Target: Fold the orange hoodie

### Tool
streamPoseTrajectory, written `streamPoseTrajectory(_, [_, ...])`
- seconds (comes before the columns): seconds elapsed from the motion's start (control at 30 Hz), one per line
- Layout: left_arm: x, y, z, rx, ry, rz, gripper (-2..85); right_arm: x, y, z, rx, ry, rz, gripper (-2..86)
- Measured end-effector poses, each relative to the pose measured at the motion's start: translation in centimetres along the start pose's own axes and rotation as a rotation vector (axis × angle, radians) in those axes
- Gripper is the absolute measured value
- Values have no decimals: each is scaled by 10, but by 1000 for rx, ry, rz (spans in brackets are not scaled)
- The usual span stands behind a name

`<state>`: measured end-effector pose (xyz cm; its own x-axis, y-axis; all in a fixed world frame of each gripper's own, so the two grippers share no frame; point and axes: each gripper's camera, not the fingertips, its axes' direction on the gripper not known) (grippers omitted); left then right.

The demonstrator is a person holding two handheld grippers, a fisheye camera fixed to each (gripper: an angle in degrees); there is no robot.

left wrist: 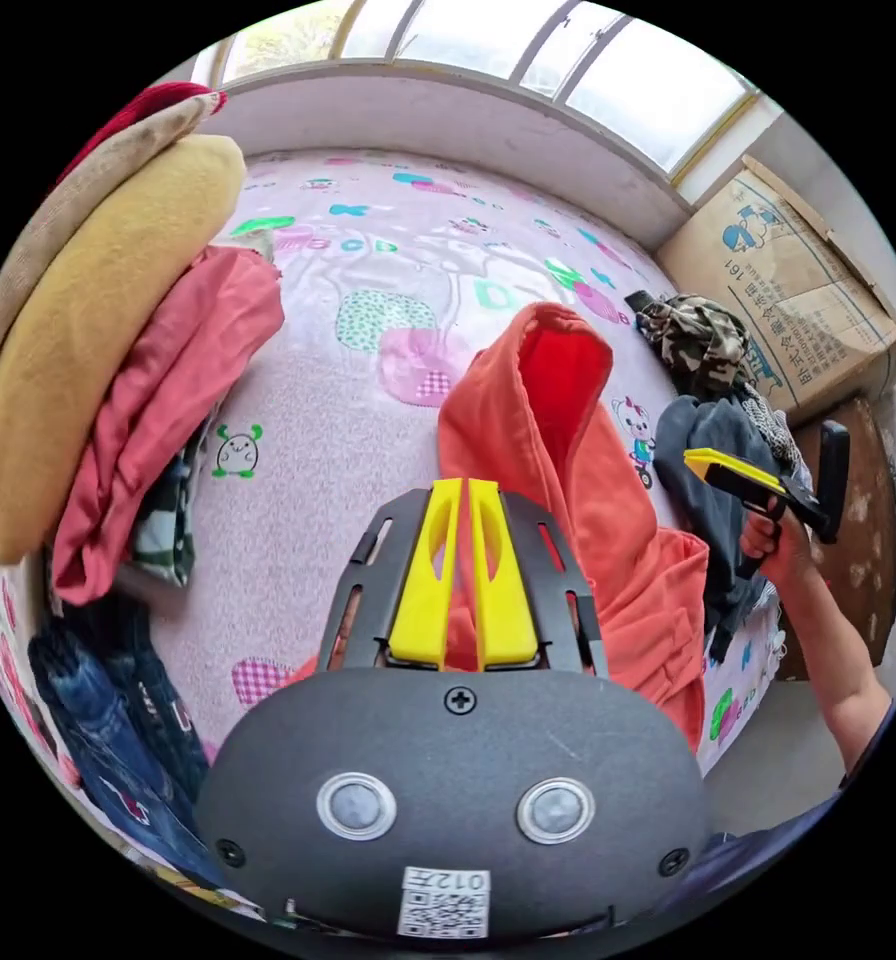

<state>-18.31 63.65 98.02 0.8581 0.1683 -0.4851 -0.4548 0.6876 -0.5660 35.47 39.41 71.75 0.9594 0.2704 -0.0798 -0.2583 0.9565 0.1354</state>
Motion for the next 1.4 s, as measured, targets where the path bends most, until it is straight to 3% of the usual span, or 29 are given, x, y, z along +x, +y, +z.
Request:
streamPoseTrajectory(0.27, [15, -75, 66, -147, -107, 340, 94, 55, -91, 86, -147, -111, -22, 109])
streamPoseTrajectory(0.43, [15, -89, 92, -262, -56, 350, 60, 59, -103, 122, -241, -66, -71, 74])
streamPoseTrajectory(0.5, [17, -87, 87, -229, -15, 371, 31, 58, -100, 120, -223, -83, -98, 42])
streamPoseTrajectory(0.7, [-10, -67, 49, -158, 151, 224, 3, 87, -79, 56, -18, -345, -11, 20])
streamPoseTrajectory(0.9, [10, -4, -57, 82, 240, 373, 0, 57, -32, -54, 123, -485, -113, 16])
streamPoseTrajectory(1.07, [60, 101, -153, 201, 225, 512, -1, -20, 48, -157, 179, -541, -262, 17])
streamPoseTrajectory(1.23, [110, 221, -190, 189, 143, 617, 0, -90, 144, -201, 109, -466, -362, 19])
streamPoseTrajectory(1.4, [150, 324, -159, 73, -29, 650, 4, -137, 226, -179, 2, -367, -337, 28])
